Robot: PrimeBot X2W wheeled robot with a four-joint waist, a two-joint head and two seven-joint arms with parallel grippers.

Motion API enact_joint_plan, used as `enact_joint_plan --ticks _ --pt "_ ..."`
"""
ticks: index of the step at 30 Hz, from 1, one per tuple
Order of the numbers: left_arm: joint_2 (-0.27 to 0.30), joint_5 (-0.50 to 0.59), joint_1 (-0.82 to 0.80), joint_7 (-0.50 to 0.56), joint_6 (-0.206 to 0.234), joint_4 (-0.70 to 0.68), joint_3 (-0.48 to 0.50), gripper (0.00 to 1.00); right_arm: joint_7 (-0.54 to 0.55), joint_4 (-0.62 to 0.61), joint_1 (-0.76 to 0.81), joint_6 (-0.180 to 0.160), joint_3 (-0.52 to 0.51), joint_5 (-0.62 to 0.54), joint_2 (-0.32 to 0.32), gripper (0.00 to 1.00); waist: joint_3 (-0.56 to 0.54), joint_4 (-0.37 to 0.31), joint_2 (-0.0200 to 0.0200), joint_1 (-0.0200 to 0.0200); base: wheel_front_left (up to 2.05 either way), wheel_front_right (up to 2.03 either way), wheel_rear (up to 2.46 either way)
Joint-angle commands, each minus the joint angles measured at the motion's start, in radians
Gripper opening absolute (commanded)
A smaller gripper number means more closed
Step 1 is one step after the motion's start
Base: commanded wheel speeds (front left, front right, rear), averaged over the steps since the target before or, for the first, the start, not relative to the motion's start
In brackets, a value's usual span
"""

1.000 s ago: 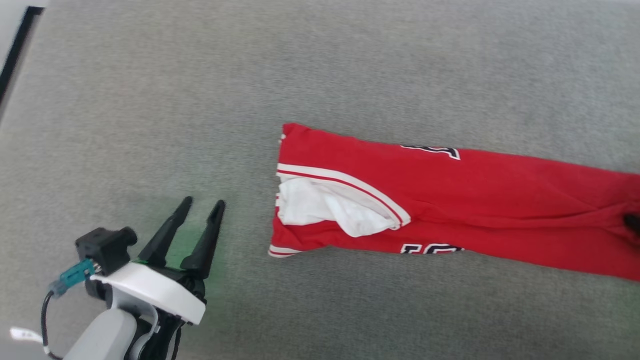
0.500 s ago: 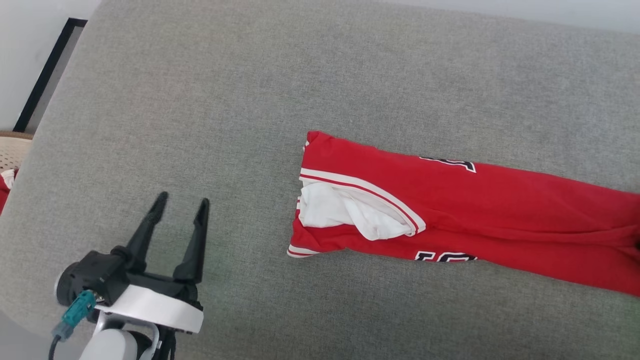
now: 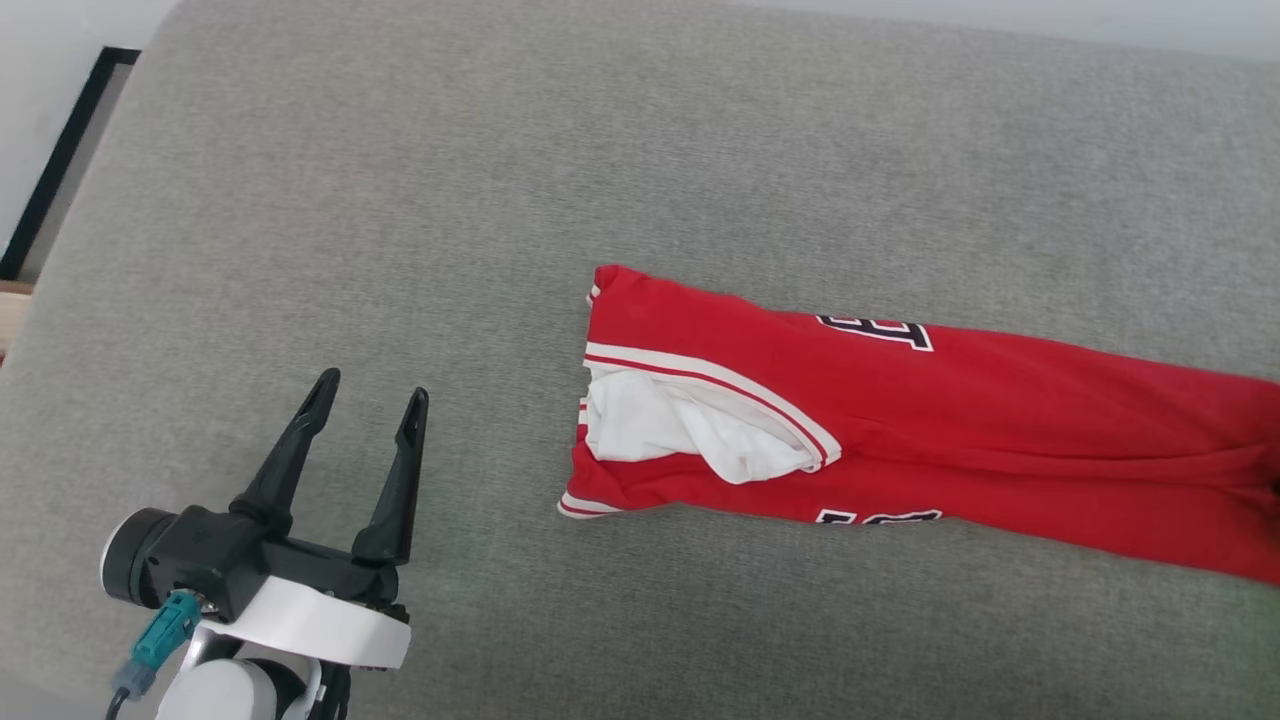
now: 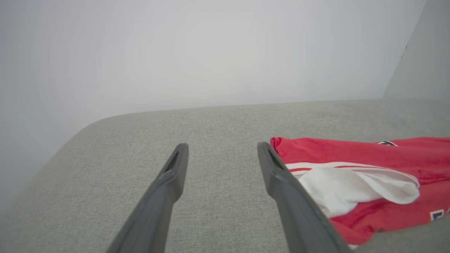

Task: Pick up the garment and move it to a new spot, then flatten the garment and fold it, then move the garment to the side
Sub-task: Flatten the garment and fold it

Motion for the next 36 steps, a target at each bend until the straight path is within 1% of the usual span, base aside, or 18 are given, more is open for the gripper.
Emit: enact_joint_plan --ticks 1,6,10,15,18,22,25,27,32,36 --pt "-0.003 0.014 0.000 -0.004 0.003 0.002 0.002 1.00 0.000 0.009 -0.003 -0.003 -0.008 -0.001 -0.004 0.00 0.004 -0.007 0.0000 0.0000 0.00 0.00 0.00" --pt "-0.002 0.007 -0.017 -0.004 0.003 -0.003 0.011 1.00 -0.015 -0.010 -0.024 -0.003 -0.054 -0.007 -0.016 0.00 0.022 -0.041 0.0000 0.0000 0.00 0.00 0.00" --pt "0.006 0.008 -0.028 -0.004 0.003 -0.001 0.021 1.00 -0.027 -0.021 -0.030 -0.003 -0.100 -0.027 -0.046 0.00 0.036 -0.073 0.0000 0.0000 0.00 0.00 0.00" --pt "0.024 0.012 -0.053 -0.004 0.003 0.003 0.011 1.00 -0.038 -0.033 -0.041 -0.003 -0.209 -0.068 -0.090 0.00 0.060 -0.110 0.0000 0.0000 0.00 0.00 0.00" --pt "0.030 0.007 -0.071 -0.004 0.003 0.000 0.002 1.00 -0.051 -0.010 -0.050 -0.002 -0.285 -0.094 -0.113 0.00 0.074 -0.125 0.0000 0.0000 0.00 0.00 0.00" --pt "0.033 0.010 -0.090 -0.004 0.003 0.001 -0.003 1.00 -0.065 0.026 -0.072 -0.002 -0.344 -0.107 -0.138 0.00 0.090 -0.137 0.0000 0.0000 0.00 0.00 0.00" --pt "0.038 0.014 -0.097 -0.004 0.003 0.005 -0.004 1.00 -0.076 0.035 -0.084 -0.002 -0.340 -0.093 -0.136 0.00 0.094 -0.143 0.0000 0.0000 0.00 0.00 0.00" --pt "0.038 0.018 -0.098 -0.004 0.003 0.005 -0.002 1.00 -0.078 0.023 -0.080 -0.002 -0.318 -0.081 -0.133 0.00 0.092 -0.147 0.0000 0.0000 0.00 0.00 0.00" --pt "0.033 0.023 -0.082 -0.004 0.003 0.013 0.009 1.00 -0.088 -0.048 -0.046 -0.002 -0.210 -0.051 -0.141 0.00 0.073 -0.154 0.0000 0.0000 0.00 0.00 0.00" --pt "0.027 0.022 -0.065 -0.004 0.003 0.017 0.014 1.00 -0.073 -0.155 -0.012 -0.002 -0.107 -0.028 -0.136 0.00 0.051 -0.148 0.0000 0.0000 0.00 0.00 0.00"
